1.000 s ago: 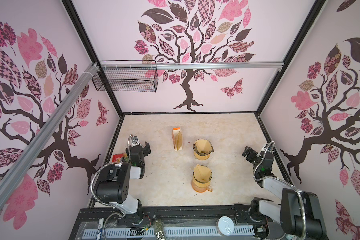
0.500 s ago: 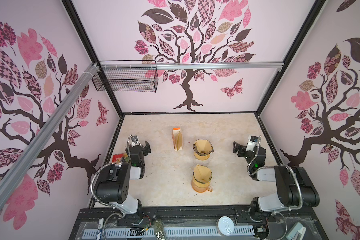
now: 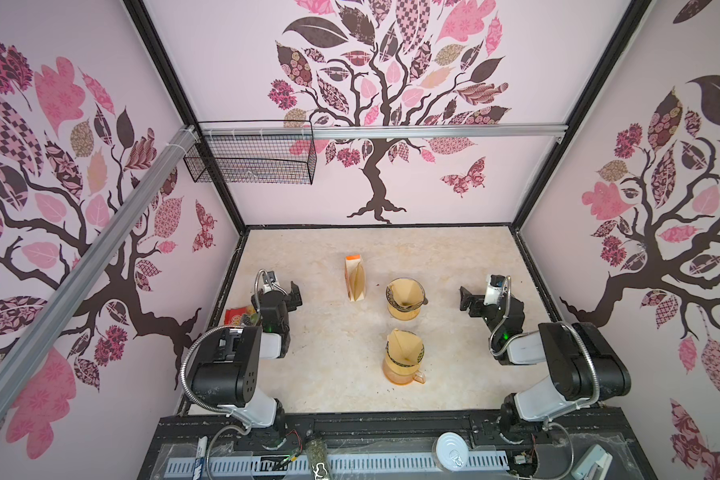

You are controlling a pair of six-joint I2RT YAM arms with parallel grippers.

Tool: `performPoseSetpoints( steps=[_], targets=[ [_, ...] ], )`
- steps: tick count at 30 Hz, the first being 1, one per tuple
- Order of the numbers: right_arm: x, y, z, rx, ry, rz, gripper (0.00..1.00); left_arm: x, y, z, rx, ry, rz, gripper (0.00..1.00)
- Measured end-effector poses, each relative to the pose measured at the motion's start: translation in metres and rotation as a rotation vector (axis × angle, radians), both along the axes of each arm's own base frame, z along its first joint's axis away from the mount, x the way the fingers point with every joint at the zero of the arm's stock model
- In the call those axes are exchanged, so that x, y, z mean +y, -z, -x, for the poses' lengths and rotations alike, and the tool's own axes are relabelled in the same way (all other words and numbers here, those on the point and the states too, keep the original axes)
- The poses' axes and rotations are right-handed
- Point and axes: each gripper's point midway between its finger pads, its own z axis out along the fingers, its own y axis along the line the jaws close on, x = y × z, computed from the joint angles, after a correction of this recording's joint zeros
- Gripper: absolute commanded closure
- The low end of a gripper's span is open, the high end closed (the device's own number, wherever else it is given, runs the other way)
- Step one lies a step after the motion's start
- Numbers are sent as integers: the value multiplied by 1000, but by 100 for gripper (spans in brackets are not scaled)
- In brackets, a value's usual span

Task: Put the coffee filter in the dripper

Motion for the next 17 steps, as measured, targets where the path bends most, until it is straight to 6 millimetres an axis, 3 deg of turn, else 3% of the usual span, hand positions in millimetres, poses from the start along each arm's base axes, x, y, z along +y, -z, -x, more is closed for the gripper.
performPoseSetpoints(
  steps=[17],
  targets=[
    [0, -2, 0, -9, -1, 3, 0, -1, 0, 0, 0, 7, 1, 2]
  ],
)
